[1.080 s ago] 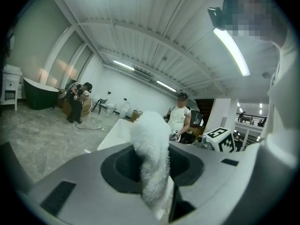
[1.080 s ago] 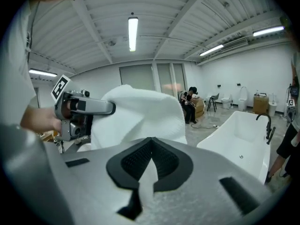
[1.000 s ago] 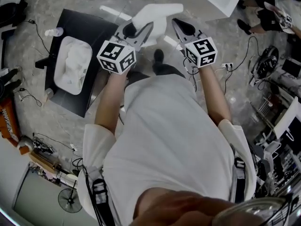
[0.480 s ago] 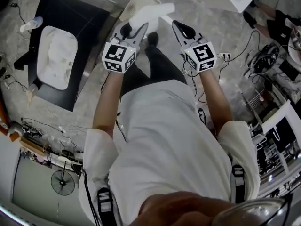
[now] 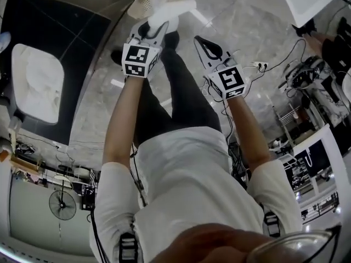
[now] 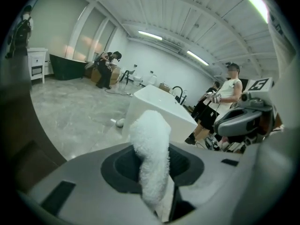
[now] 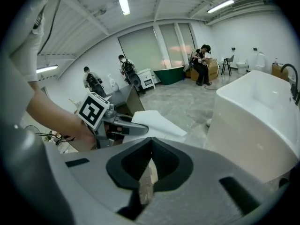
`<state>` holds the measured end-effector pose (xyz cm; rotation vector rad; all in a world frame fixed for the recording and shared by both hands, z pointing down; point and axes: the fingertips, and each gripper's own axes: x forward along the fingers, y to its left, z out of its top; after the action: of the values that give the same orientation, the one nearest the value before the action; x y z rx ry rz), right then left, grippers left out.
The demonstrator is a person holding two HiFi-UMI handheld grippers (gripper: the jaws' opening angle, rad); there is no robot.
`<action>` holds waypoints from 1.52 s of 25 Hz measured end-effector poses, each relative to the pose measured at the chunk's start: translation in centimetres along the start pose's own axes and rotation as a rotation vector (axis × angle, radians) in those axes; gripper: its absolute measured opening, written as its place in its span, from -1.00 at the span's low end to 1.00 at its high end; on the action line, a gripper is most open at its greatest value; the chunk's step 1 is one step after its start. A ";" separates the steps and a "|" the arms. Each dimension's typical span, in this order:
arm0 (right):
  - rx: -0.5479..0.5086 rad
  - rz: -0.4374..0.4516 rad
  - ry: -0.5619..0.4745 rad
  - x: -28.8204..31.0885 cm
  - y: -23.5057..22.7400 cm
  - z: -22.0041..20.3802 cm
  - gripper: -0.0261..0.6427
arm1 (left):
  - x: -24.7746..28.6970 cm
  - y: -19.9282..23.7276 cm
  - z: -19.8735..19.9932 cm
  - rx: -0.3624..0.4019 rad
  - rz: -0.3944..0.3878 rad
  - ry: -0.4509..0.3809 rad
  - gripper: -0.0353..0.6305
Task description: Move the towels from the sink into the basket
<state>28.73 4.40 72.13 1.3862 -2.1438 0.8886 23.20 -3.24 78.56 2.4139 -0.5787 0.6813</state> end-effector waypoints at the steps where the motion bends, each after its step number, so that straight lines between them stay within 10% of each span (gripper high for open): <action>1: 0.002 0.007 0.007 1.3 -0.3 -1.0 -0.93 | 1.3 1.2 -1.6 -0.008 0.014 0.015 -0.53; 11: -0.036 0.028 0.094 16.7 -5.0 -13.1 -0.93 | 13.4 12.5 -19.0 -0.073 0.154 0.173 -0.47; 18: 0.011 0.015 0.152 23.9 -6.6 -19.3 -0.93 | 16.6 16.3 -26.0 -0.089 0.228 0.250 0.06; 27: 0.009 0.025 0.166 21.5 -4.7 -17.3 -0.93 | 12.6 13.9 -23.8 -0.087 0.215 0.236 0.10; 38: -0.039 0.020 0.088 14.5 2.2 -5.4 -0.93 | 0.9 10.3 -13.2 -0.121 0.189 0.137 -0.13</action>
<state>20.94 -0.30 84.86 1.2854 -2.1011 0.8936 14.03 -3.11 92.58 2.1997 -0.7743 0.8577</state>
